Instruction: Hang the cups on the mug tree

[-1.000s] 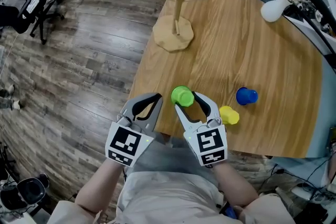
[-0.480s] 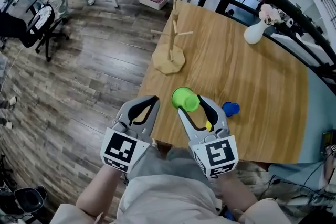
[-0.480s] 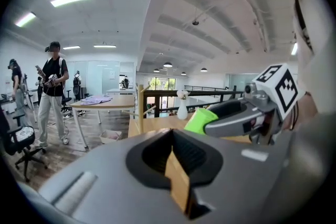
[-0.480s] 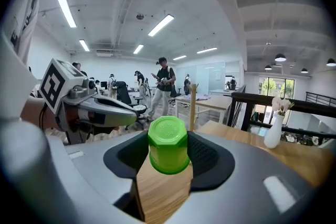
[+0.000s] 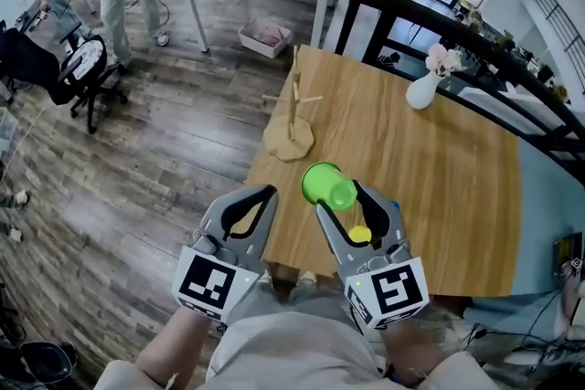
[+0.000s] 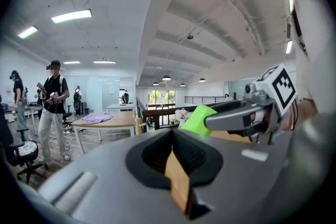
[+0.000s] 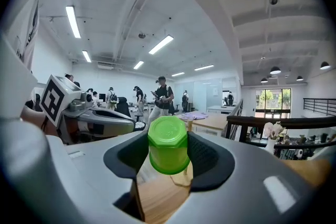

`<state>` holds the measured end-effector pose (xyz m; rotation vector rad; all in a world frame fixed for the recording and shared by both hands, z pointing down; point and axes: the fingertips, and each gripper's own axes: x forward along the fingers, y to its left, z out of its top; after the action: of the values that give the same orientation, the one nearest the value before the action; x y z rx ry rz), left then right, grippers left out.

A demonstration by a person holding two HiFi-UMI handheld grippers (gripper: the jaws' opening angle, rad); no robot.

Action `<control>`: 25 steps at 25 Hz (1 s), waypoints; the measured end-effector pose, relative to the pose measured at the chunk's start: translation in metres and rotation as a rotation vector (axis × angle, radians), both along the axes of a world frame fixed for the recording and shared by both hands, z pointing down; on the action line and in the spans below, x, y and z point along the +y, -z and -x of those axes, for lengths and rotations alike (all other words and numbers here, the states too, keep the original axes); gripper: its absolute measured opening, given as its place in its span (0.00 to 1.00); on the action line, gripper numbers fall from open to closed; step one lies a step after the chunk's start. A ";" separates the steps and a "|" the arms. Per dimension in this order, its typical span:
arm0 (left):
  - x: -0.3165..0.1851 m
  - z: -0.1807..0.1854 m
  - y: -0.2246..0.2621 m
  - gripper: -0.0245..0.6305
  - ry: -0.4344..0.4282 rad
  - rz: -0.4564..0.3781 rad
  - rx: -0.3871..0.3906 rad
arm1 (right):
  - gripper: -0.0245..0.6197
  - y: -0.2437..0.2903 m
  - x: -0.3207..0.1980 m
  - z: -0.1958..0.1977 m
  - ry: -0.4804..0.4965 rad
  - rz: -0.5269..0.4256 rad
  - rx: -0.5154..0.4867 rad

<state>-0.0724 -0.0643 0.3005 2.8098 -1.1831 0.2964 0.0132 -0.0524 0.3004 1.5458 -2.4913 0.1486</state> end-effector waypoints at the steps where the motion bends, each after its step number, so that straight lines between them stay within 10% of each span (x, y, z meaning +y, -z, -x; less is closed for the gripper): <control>1: 0.002 0.000 0.007 0.04 0.002 -0.011 0.003 | 0.40 0.007 0.003 0.001 0.002 -0.012 -0.007; 25: -0.007 0.017 0.046 0.04 0.056 -0.062 0.029 | 0.40 0.068 -0.021 0.024 0.032 -0.133 -0.051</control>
<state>-0.0894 -0.0709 0.2542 2.8169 -1.2831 0.2183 -0.0113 -0.0730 0.2322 1.5690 -2.6126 0.0174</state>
